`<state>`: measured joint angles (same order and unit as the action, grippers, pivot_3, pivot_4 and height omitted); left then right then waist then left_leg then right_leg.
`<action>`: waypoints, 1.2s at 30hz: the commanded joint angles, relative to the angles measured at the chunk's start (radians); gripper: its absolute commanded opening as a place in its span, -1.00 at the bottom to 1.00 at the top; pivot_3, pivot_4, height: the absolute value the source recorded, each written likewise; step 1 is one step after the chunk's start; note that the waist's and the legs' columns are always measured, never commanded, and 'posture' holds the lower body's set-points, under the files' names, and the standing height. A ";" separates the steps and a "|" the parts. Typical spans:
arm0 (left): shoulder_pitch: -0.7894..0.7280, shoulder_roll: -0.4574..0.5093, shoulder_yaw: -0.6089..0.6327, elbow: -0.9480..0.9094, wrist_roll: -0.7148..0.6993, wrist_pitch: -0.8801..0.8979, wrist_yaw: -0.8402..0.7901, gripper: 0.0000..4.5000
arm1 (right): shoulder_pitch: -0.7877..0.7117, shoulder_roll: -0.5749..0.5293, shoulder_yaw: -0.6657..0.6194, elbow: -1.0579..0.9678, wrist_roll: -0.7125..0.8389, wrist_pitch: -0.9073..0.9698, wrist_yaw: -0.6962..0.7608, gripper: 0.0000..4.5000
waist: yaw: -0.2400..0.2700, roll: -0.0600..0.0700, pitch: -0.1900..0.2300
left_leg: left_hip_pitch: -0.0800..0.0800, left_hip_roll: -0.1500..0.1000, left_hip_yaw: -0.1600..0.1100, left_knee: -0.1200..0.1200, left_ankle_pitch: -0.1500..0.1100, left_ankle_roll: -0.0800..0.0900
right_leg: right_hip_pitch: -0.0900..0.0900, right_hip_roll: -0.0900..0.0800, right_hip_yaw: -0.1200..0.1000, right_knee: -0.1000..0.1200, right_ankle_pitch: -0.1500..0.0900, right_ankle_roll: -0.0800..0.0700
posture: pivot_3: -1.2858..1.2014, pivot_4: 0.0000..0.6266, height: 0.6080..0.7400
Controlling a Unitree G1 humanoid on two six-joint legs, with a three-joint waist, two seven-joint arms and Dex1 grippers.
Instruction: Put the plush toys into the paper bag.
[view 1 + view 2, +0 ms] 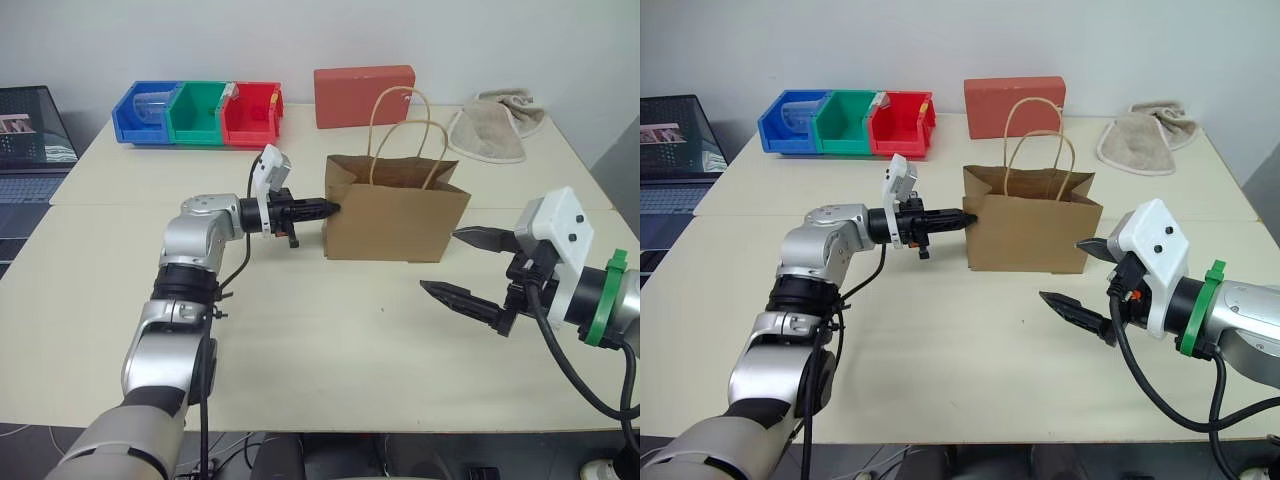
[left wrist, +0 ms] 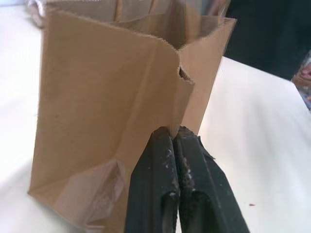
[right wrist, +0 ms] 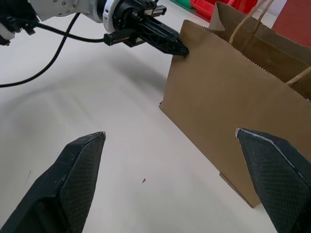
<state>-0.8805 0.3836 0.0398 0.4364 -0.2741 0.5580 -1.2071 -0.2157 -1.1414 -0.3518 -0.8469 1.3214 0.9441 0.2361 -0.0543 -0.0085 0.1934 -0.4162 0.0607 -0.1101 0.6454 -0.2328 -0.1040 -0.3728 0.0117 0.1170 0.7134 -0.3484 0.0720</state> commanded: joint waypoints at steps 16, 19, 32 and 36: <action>0.114 0.045 -0.044 -0.295 -0.087 0.025 0.087 -0.30 | -0.006 -0.005 -0.026 0.000 -0.019 -0.032 0.030 1.00 | 0.011 0.000 0.000 | 0.001 0.000 0.001 0.000 0.000 0.000 | 0.000 0.000 0.001 0.000 0.000 0.000 | 0.03 -0.52 1.00; 0.120 0.085 -0.037 -0.269 -0.087 -0.011 0.059 0.12 | -0.001 -0.006 -0.031 -0.003 -0.019 -0.032 0.033 1.00 | 0.012 0.000 0.000 | 0.001 0.000 0.001 0.000 0.000 0.000 | 0.000 0.000 0.001 0.000 0.000 0.000 | 0.03 -0.52 1.00; -0.146 0.072 -0.040 0.219 -0.074 -0.188 -0.096 0.99 | -0.021 -0.016 -0.017 -0.001 -0.009 -0.030 0.049 1.00 | 0.023 0.000 0.000 | 0.000 0.000 0.001 0.000 0.000 0.000 | 0.000 0.000 0.001 -0.002 0.000 0.000 | 0.03 -0.52 1.00; -0.233 0.039 -0.051 0.393 -0.034 -0.263 -0.144 0.99 | -0.017 -0.023 -0.024 -0.006 0.004 -0.025 0.045 1.00 | 0.022 0.000 0.000 | 0.000 0.000 0.001 -0.001 0.000 0.000 | -0.001 0.000 0.000 -0.002 0.000 0.000 | 0.03 -0.52 1.00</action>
<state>-1.0765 0.4241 -0.0125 0.7996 -0.3179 0.3324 -1.3236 -0.2190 -1.1524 -0.3517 -0.8389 1.3159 0.9347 0.2809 -0.0327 -0.0085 0.1934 -0.4165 0.0603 -0.1090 0.6444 -0.2329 -0.1037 -0.3736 0.0121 0.1175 0.7115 -0.3484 0.0719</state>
